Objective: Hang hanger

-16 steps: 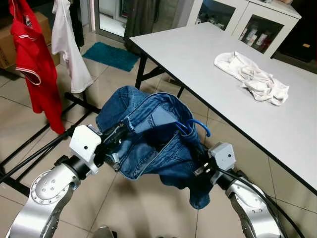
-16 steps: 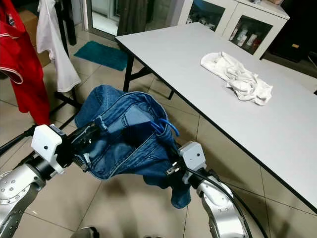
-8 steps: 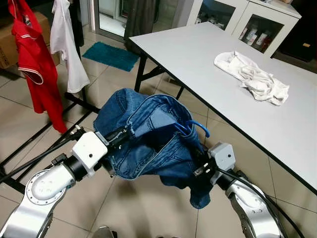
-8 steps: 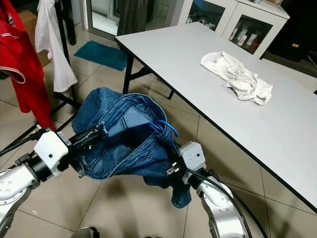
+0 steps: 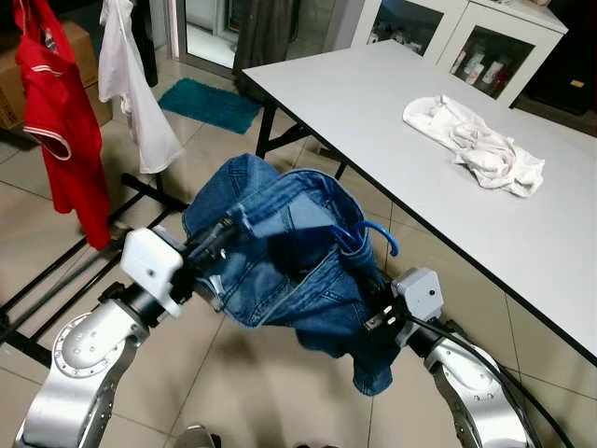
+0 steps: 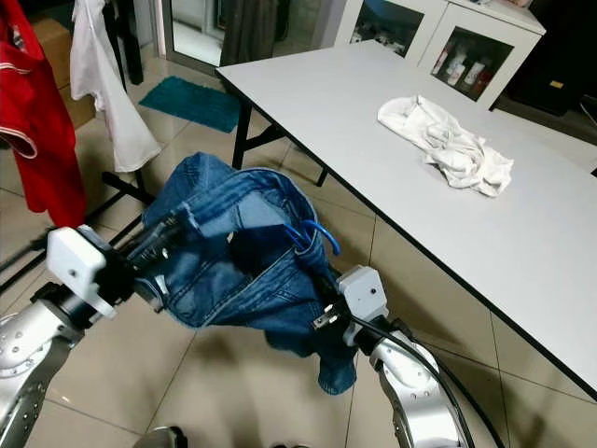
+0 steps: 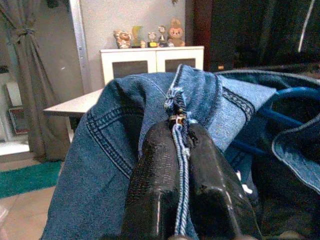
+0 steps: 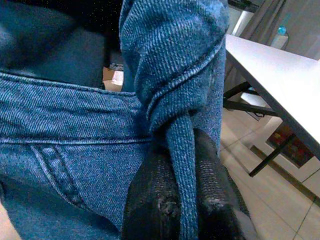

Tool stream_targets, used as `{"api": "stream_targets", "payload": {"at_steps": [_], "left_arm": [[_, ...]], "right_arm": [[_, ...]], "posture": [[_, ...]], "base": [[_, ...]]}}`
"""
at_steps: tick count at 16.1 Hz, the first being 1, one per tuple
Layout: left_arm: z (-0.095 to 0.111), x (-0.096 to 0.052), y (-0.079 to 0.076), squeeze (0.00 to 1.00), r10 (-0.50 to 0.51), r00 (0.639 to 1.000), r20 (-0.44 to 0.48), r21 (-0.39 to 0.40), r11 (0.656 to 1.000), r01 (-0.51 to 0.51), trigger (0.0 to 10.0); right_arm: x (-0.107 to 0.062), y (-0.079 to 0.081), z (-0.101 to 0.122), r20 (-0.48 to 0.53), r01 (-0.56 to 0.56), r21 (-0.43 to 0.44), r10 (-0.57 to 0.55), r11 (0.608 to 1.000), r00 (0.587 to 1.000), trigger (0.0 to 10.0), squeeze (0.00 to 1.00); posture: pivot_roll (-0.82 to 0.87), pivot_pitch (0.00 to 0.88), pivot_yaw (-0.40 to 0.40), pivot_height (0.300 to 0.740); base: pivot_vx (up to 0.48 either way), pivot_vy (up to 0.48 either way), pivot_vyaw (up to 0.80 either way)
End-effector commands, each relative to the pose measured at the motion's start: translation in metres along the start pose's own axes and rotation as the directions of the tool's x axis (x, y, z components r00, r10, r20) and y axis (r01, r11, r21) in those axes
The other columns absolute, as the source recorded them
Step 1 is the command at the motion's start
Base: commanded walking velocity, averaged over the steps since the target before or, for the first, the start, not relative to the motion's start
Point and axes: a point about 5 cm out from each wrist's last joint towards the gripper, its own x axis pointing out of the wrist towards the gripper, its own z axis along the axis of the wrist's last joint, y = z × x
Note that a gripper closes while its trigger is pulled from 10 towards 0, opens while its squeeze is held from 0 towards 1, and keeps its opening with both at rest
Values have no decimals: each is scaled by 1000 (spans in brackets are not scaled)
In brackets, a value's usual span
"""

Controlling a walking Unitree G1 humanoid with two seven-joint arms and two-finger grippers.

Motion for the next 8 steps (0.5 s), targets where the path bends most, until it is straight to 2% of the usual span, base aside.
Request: {"api": "stream_targets", "payload": {"at_steps": [1,2,3,4,5,8], "left_arm": [[0,0,1,945,18,1000,14,-35,999,-17,0],[2,1,5,953,69,997,38,-91,994,-66,0],[2,2,14,1000,167,985,48,-197,968,-154,0],[1,2,19,1000,207,978,37,-248,950,-191,0],[0,2,19,1000,208,978,33,-260,946,-192,10000],[-2,2,15,1000,185,982,30,-314,935,-167,10000]], "right_arm": [[-3,-8,5,28,41,-4,-41,999,999,0,0],[-2,-8,6,30,42,-4,-41,999,999,0,0],[-1,-9,6,31,42,-4,-42,999,999,0,0],[0,-9,6,33,42,-4,-42,999,999,0,0],[1,-9,6,34,42,-3,-42,999,999,0,0],[2,-9,6,36,43,-2,-43,999,998,0,0]], "posture": [[127,129,-177,740],[129,127,-176,740],[130,125,-176,740],[132,123,-176,740],[132,122,-177,740],[131,120,-172,740]], "base": [[0,0,0],[0,0,0],[0,0,0],[0,0,0],[0,0,0],[0,0,0]]}}
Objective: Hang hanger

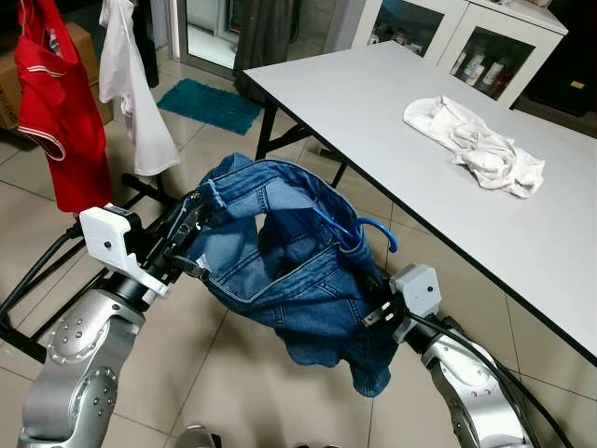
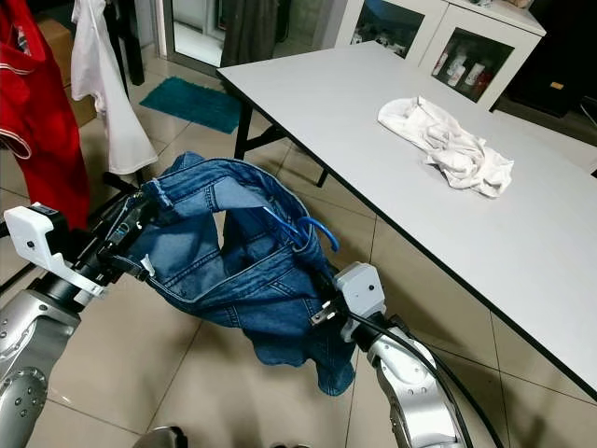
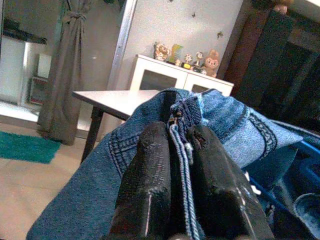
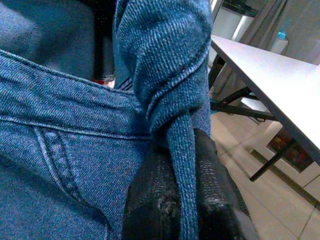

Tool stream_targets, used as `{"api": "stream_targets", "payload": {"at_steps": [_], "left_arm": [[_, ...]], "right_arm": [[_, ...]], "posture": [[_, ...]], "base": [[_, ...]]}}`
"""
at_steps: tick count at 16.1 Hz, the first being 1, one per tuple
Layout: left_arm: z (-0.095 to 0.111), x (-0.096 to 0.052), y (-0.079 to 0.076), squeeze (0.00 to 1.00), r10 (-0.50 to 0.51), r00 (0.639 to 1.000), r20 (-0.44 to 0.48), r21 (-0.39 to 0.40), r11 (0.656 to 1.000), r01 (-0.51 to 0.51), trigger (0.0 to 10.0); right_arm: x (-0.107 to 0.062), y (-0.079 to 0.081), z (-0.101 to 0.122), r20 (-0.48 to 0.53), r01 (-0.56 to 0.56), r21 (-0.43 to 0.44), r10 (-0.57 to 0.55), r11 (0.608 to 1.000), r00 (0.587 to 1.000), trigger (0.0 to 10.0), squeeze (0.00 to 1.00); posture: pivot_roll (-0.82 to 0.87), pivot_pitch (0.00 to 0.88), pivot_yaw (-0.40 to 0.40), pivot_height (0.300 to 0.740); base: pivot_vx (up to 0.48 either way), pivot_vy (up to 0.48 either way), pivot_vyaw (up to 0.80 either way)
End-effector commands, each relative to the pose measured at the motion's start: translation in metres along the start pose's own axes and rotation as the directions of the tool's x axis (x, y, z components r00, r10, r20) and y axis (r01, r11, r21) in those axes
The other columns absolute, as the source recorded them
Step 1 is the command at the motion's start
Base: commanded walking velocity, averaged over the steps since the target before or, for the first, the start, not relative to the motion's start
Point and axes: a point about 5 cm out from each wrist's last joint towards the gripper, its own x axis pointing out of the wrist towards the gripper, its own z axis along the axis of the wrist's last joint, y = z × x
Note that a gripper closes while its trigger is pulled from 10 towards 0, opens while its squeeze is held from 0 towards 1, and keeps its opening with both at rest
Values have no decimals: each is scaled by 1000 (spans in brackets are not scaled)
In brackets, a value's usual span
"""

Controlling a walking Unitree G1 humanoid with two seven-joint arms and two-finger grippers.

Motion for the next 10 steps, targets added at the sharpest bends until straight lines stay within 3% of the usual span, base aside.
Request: {"api": "stream_targets", "payload": {"at_steps": [1,10], "left_arm": [[-3,0,-4,1000,-7,1000,-14,-38,999,7,10000],[-3,2,-9,1000,-32,999,-26,-89,996,30,10000]], "right_arm": [[-2,-9,3,21,44,-3,-44,999,999,0,0],[-2,-8,2,23,49,-2,-49,999,999,0,0]], "posture": [[131,120,-171,740],[133,115,-166,740]], "base": [[0,0,0],[0,0,0]]}}
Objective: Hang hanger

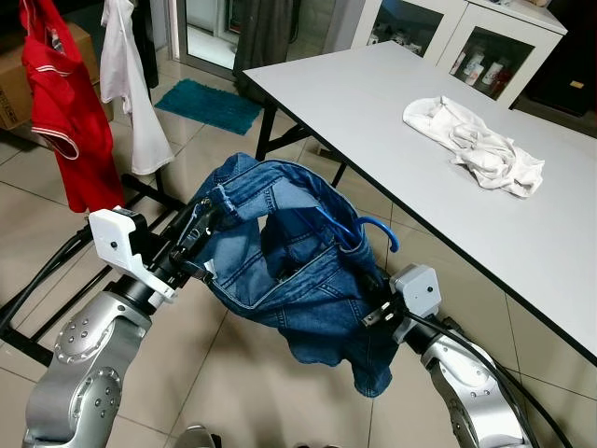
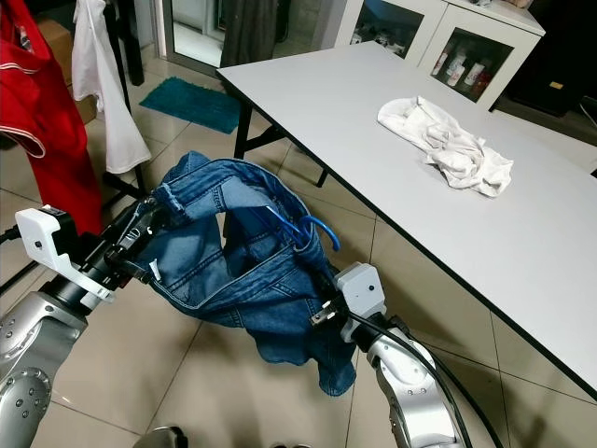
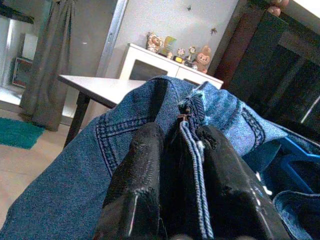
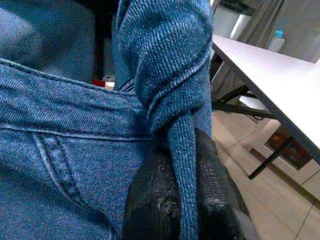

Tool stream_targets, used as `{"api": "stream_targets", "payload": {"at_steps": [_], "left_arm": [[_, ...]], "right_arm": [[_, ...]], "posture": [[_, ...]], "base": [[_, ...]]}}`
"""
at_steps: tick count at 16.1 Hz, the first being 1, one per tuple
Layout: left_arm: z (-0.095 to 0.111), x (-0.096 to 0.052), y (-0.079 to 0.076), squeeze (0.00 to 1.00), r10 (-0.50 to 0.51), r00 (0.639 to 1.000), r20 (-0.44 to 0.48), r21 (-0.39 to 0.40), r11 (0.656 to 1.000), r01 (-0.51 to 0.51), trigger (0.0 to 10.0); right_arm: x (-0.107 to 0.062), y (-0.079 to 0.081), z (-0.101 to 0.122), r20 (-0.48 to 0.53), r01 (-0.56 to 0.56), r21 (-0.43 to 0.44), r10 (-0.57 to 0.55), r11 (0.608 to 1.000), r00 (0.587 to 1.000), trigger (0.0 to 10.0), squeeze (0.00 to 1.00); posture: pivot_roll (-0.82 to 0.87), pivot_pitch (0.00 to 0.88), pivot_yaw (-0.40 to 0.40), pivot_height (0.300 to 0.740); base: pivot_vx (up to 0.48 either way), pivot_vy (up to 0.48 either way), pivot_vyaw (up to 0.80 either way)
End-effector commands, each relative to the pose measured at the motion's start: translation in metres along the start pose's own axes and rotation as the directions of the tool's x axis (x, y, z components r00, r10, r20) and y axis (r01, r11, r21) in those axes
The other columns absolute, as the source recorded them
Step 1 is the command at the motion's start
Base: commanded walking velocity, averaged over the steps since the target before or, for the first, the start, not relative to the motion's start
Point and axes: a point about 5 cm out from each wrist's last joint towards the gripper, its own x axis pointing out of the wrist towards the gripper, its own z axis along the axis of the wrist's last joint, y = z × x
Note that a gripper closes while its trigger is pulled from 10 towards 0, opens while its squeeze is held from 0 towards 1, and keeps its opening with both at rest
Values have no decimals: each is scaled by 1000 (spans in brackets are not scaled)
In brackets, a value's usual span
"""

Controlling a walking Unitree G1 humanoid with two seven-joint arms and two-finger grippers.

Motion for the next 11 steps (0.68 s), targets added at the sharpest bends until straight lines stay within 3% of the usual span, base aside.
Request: {"api": "stream_targets", "payload": {"at_steps": [1,6,8,9,11], "left_arm": [[2,1,-4,1000,-8,1000,9,-15,1000,9,10000],[3,3,-11,1000,-14,1000,14,-5,1000,14,10000],[3,7,-9,1000,31,999,-10,103,994,-30,10000],[2,9,-8,0,44,999,-21,137,990,-40,10000],[2,10,-10,20,28,1000,-13,113,993,-27,10000]], "right_arm": [[-1,-9,4,27,40,-5,-39,999,999,0,0],[1,-8,4,31,36,-7,-35,999,999,0,0],[1,-8,5,33,35,-8,-35,999,999,0,0],[1,-9,4,32,35,-8,-35,999,999,0,0],[0,-8,4,32,34,-8,-34,999,999,0,0]], "posture": [[133,114,-166,740],[137,107,-166,740],[136,104,-166,740],[135,104,-166,740],[129,105,-164,740]], "base": [[0,0,0],[0,0,0],[0,0,0],[0,0,0],[0,0,0]]}}
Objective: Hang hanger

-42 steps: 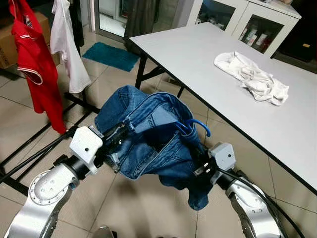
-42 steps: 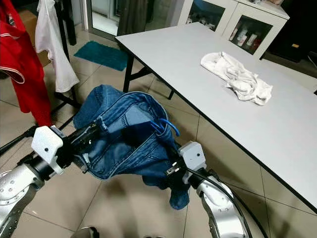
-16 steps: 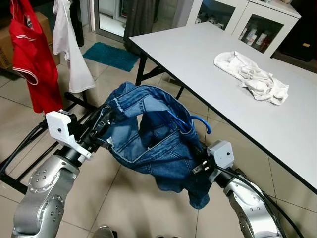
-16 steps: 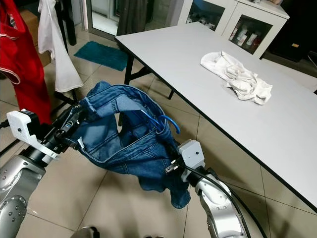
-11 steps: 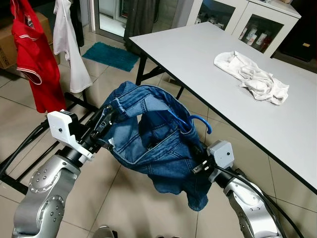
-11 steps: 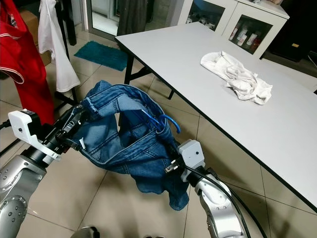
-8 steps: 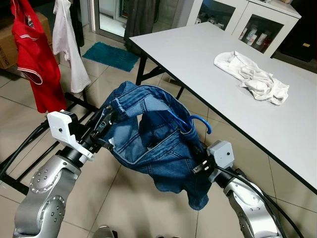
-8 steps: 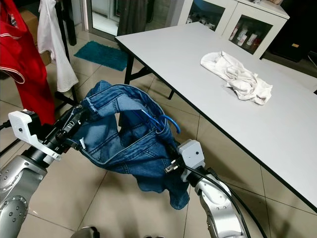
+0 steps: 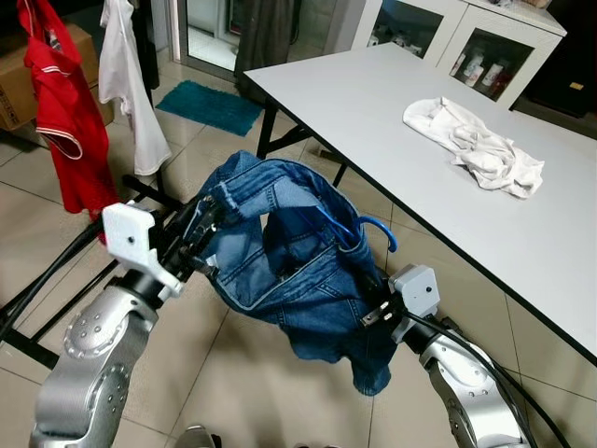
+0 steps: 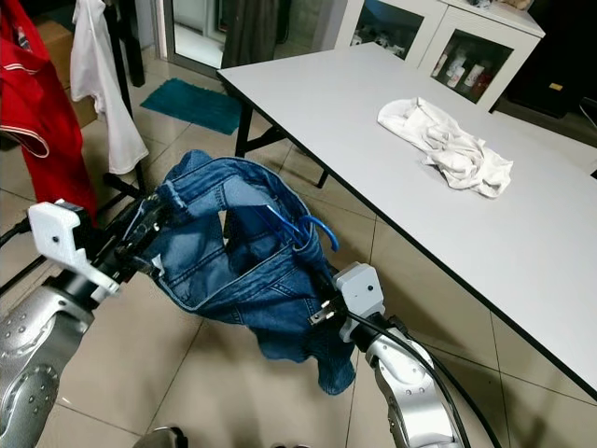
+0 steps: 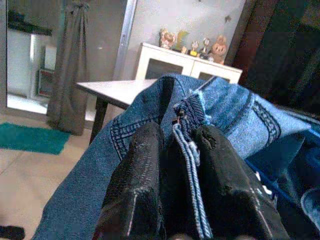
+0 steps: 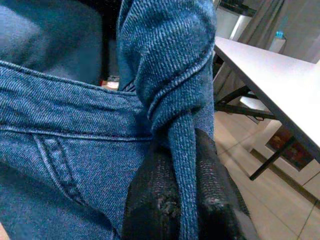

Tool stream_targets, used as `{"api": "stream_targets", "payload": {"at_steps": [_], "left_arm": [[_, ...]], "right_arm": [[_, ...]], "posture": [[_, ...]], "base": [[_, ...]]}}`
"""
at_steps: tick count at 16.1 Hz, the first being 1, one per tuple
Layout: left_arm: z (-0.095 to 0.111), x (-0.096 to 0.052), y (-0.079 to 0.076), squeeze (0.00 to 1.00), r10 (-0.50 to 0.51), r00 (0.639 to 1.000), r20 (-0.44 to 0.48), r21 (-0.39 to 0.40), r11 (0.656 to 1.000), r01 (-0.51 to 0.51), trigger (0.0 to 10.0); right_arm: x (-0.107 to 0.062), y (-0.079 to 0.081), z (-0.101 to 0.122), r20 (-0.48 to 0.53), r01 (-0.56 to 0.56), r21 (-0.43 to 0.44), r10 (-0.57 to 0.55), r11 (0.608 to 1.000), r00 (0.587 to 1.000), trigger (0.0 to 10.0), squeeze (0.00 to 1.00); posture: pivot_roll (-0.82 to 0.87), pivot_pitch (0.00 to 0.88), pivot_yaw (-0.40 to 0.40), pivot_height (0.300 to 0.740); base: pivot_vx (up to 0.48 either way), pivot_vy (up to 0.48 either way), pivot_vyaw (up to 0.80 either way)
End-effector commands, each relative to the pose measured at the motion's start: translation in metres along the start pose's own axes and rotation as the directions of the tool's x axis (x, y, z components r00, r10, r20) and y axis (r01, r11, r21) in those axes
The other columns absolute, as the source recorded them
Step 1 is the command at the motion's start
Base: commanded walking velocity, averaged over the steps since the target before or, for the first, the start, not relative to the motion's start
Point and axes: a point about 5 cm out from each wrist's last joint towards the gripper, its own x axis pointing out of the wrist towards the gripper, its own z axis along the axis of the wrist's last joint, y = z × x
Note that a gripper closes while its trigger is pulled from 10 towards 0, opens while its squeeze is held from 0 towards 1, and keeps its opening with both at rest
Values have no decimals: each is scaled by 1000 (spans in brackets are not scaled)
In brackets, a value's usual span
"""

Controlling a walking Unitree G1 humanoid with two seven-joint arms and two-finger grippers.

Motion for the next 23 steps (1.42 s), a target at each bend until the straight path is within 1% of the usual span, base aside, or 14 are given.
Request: {"api": "stream_targets", "payload": {"at_steps": [1,8,10,11,12,13,14,15,16,18,21,23], "left_arm": [[-1,0,-4,1000,-13,1000,4,-38,999,14,10000],[2,3,-8,1000,-54,998,11,-33,998,54,10000],[2,3,-9,1000,-59,998,5,-14,998,60,10000],[0,5,-6,1000,-29,1000,-11,19,999,29,10000],[-1,5,-5,973,-18,1000,-19,29,999,19,10000],[-2,6,-3,0,-11,1000,-27,48,999,12,10000],[-1,5,-2,0,-10,1000,-16,32,999,11,10000],[0,5,-2,1000,-5,1000,-2,12,1000,5,10000],[1,5,-1,1000,3,1000,12,-12,1000,-2,10000],[1,4,-4,1000,-19,1000,17,-24,1000,20,10000],[1,4,-8,1000,-36,999,19,-26,999,36,10000],[1,5,-5,1000,-16,1000,8,-12,1000,16,10000]], "right_arm": [[-1,-9,5,31,35,-13,-35,999,999,0,0],[-2,-8,5,31,42,-11,-42,999,999,0,0],[-2,-8,5,32,42,-11,-41,999,999,0,0],[-2,-7,4,30,41,-10,-41,999,999,0,0],[-2,-7,4,31,40,-10,-40,999,999,0,0],[-1,-7,5,33,39,-12,-38,999,999,0,0],[0,-7,5,35,38,-13,-38,999,999,0,0],[0,-7,5,35,39,-15,-38,999,999,0,0],[-1,-7,5,34,39,-17,-38,999,999,0,0],[-2,-7,5,33,41,-17,-40,999,999,0,0],[-2,-7,5,32,41,-17,-41,999,999,0,0],[-3,-7,4,31,42,-16,-42,999,999,0,0]], "posture": [[128,105,-163,740],[127,104,-155,740],[128,105,-154,740],[129,105,-153,740],[129,104,-153,740],[127,102,-153,740],[127,101,-153,740],[125,101,-153,740],[125,102,-153,740],[121,104,-154,740],[120,106,-155,740],[122,108,-155,740]], "base": [[0,0,0],[0,0,0],[0,0,0],[0,0,0],[0,0,0],[0,0,0],[0,0,0],[0,0,0],[0,0,0],[0,0,0],[0,0,0],[0,0,0]]}}
